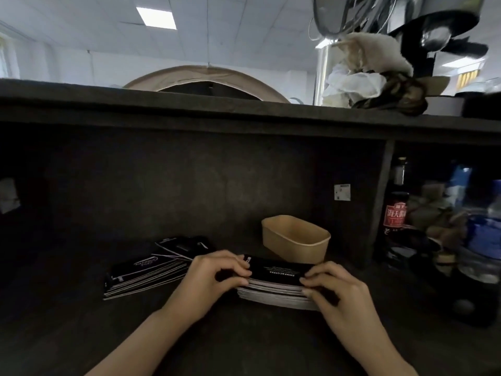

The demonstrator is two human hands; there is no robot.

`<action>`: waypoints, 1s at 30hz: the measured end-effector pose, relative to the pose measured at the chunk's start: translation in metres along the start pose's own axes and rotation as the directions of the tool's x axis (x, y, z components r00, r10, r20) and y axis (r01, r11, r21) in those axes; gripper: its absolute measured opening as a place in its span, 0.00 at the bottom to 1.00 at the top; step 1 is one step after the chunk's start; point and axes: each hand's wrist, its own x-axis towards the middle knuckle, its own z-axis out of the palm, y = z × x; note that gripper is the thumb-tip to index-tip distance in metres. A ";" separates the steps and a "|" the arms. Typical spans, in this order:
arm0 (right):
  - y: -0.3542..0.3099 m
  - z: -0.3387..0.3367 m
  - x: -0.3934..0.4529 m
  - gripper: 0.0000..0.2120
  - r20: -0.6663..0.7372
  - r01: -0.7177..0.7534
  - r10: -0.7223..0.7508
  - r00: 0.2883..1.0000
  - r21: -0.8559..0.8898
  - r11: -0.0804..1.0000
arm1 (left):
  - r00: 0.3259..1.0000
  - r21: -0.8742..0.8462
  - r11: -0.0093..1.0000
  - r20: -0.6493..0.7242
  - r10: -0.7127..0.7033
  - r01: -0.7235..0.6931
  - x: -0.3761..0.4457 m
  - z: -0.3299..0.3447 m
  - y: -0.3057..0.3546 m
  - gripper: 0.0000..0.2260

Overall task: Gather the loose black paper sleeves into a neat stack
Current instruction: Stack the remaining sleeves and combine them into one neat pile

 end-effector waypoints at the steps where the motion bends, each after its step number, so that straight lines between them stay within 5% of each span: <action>1: -0.001 0.000 -0.001 0.12 0.001 -0.004 0.004 1.000 -0.019 1.000 | 1.000 0.010 1.000 0.004 -0.001 0.001 -0.001 0.001 0.001 0.10; 6: -0.011 -0.005 -0.004 0.13 -0.005 0.026 -0.027 1.000 -0.185 0.982 | 0.999 0.085 0.996 0.032 0.007 -0.010 -0.008 -0.007 0.008 0.10; 11: -0.044 -0.005 -0.008 0.13 0.018 0.214 -0.223 0.975 -0.370 0.904 | 0.988 0.293 0.956 -0.149 0.046 0.000 -0.028 -0.050 0.010 0.08; 17: -0.127 0.061 0.015 0.09 0.383 0.520 -0.397 0.834 -0.301 0.800 | 0.983 0.582 0.796 -0.158 -0.090 0.166 -0.098 -0.132 -0.032 0.11; 25: -0.152 0.181 0.075 0.34 0.525 0.237 -0.036 0.851 -0.321 0.917 | 0.917 0.446 0.801 -0.220 -0.334 0.399 -0.141 -0.170 -0.061 0.10; 30: -0.144 0.187 0.076 0.33 0.602 0.064 0.120 0.789 -0.275 0.959 | 0.905 0.390 0.817 -0.160 -0.394 0.424 -0.136 -0.170 -0.071 0.09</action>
